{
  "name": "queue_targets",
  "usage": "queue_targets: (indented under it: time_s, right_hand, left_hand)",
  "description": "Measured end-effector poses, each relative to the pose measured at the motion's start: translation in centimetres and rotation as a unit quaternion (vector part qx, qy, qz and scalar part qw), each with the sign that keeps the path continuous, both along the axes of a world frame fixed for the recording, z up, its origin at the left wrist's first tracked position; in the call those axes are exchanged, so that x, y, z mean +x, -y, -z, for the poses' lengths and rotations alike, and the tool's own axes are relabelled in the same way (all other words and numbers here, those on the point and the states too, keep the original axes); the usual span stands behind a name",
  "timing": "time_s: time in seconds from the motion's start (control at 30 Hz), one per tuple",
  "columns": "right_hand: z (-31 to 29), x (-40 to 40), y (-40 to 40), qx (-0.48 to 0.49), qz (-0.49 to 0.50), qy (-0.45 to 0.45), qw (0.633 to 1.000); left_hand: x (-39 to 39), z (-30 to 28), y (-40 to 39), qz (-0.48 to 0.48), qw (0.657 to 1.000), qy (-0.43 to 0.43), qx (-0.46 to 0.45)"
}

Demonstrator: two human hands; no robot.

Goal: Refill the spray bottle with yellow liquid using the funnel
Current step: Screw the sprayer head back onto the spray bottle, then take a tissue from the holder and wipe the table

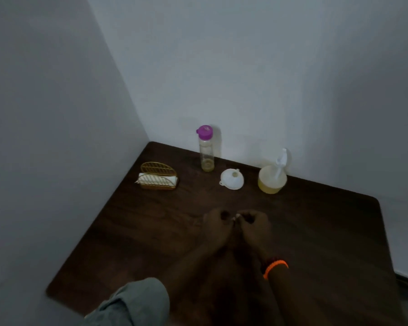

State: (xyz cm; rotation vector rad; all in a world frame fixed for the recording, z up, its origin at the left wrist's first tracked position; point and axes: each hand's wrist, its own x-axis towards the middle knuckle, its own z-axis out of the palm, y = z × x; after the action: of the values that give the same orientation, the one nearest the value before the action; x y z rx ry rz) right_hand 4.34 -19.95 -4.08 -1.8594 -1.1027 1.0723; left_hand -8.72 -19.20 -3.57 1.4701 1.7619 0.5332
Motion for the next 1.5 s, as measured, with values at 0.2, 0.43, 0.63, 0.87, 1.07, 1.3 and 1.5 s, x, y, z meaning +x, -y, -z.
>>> queue_targets:
  time_s: [0.2,0.43,0.63,0.87,1.07,1.3,1.5]
  right_hand:
    - [0.3,-7.1,-2.8,-0.009,-0.073,-0.003,0.997]
    - [0.9,-13.7,-8.5,-0.026,-0.116,0.000,0.993]
    - [2.0,-17.0,-13.4,-0.026,-0.131,0.028,0.991]
    - [3.6,-19.0,-17.4,-0.033,-0.144,0.044,0.988]
    - [4.6,-19.1,-18.6,-0.038,-0.145,0.058,0.987]
    - [4.5,-19.2,-19.1,-0.047,-0.164,0.068,0.983]
    - [4.2,-19.1,-19.0,-0.040,-0.163,0.071,0.983]
  left_hand:
    - [-9.4,-0.1,-1.2,-0.088,0.996,-0.009,0.023]
    - [-20.7,0.3,-4.2,-0.130,0.991,-0.036,0.020]
    - [-27.8,2.1,-8.6,-0.154,0.986,-0.052,0.035]
    - [-30.9,3.5,-14.9,-0.174,0.982,-0.041,0.060]
    - [-31.0,4.5,-17.0,-0.077,0.991,-0.072,0.081]
    - [-30.7,4.7,-17.2,-0.036,0.988,-0.107,0.108]
    - [-31.0,4.9,-17.2,-0.003,0.982,-0.132,0.135]
